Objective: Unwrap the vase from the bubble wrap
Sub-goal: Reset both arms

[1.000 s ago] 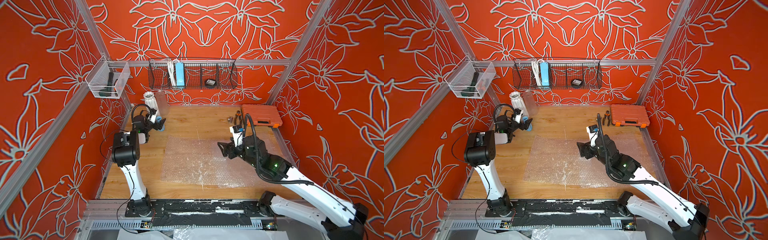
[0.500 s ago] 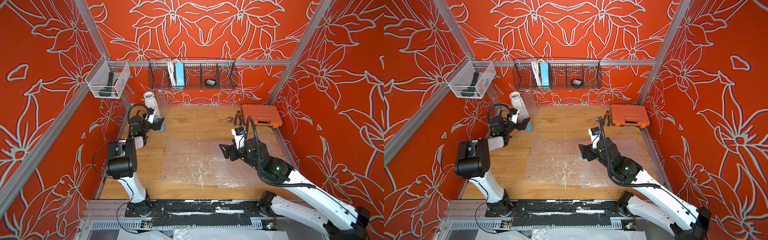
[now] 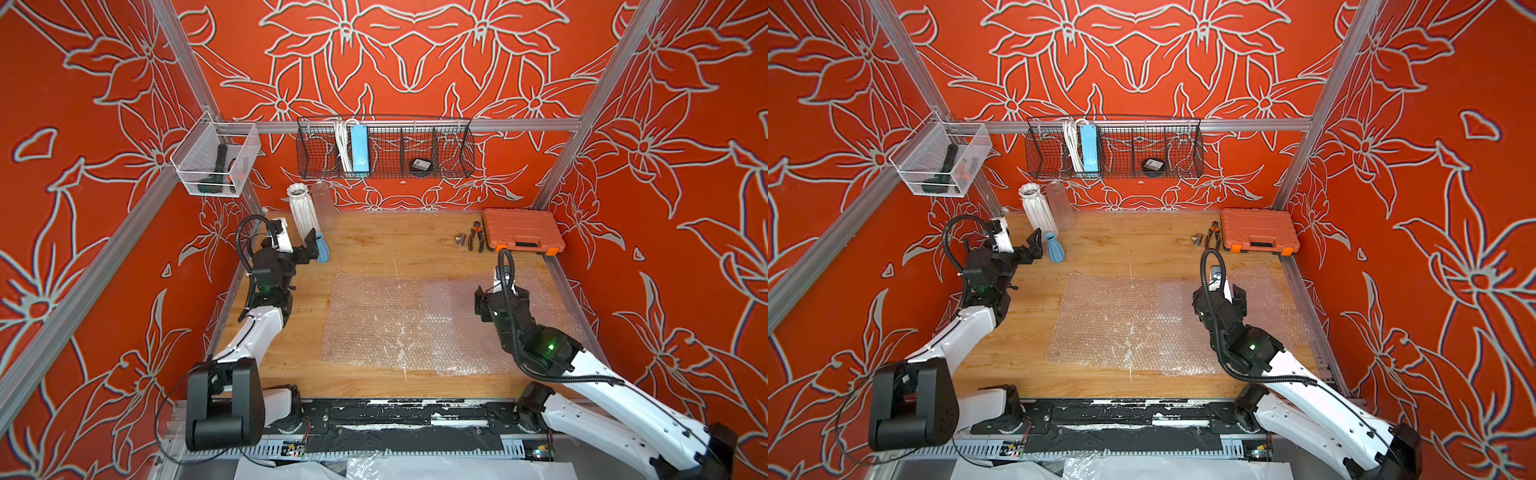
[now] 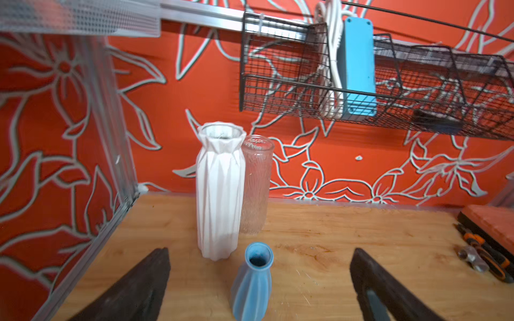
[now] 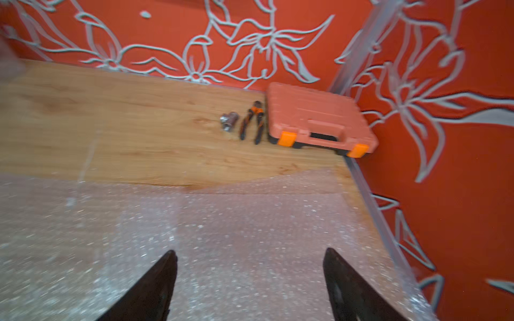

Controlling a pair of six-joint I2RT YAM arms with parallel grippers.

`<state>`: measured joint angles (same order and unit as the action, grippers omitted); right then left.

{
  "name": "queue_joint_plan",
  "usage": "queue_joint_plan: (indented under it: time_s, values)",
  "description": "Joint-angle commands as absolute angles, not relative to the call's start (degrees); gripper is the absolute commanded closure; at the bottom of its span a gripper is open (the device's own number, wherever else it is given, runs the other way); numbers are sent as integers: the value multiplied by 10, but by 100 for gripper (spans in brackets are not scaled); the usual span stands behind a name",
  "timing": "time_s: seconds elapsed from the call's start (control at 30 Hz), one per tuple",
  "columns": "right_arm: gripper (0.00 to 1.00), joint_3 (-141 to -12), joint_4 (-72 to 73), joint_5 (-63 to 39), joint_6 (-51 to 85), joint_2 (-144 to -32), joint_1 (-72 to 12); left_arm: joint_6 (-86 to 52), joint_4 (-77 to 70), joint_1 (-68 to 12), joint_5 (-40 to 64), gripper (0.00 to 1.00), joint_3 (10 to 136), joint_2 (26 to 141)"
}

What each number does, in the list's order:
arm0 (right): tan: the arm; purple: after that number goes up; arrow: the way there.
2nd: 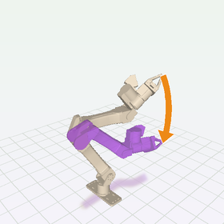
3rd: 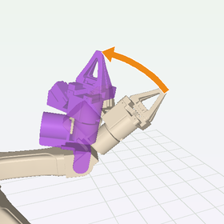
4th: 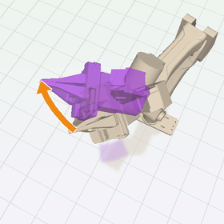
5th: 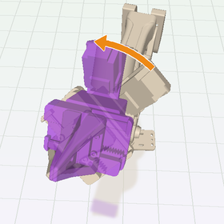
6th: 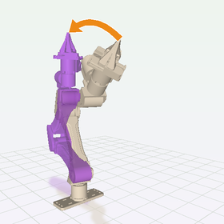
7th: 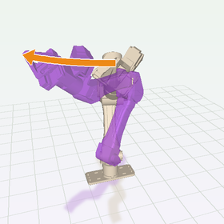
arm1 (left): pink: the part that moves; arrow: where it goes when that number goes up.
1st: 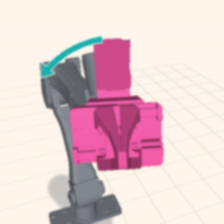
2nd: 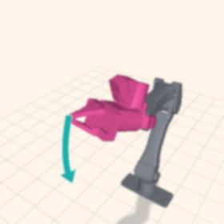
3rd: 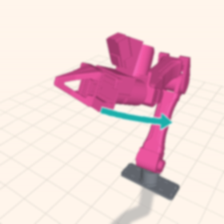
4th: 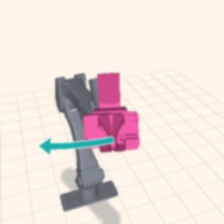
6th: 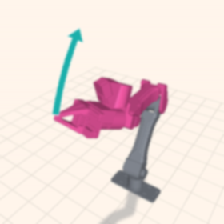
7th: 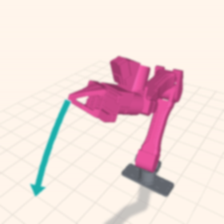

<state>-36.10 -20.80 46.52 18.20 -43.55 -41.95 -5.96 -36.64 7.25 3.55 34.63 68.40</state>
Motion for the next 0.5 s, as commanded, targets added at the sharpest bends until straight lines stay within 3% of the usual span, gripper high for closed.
queue_joint_plan:
  time_s: [0.0, 0.3, 0.47]
  values:
    - [17, -337, -184, 582, 156, -421, -379, -148, -313, 70, -119, 1, 294, 640]
    - [16, -227, -11, 586, 76, -408, -268, -138, -373, 60, -176, 1, 131, 586]
    - [16, -165, 141, 519, 27, -437, -223, -118, -417, 55, -117, 1, 98, 598]
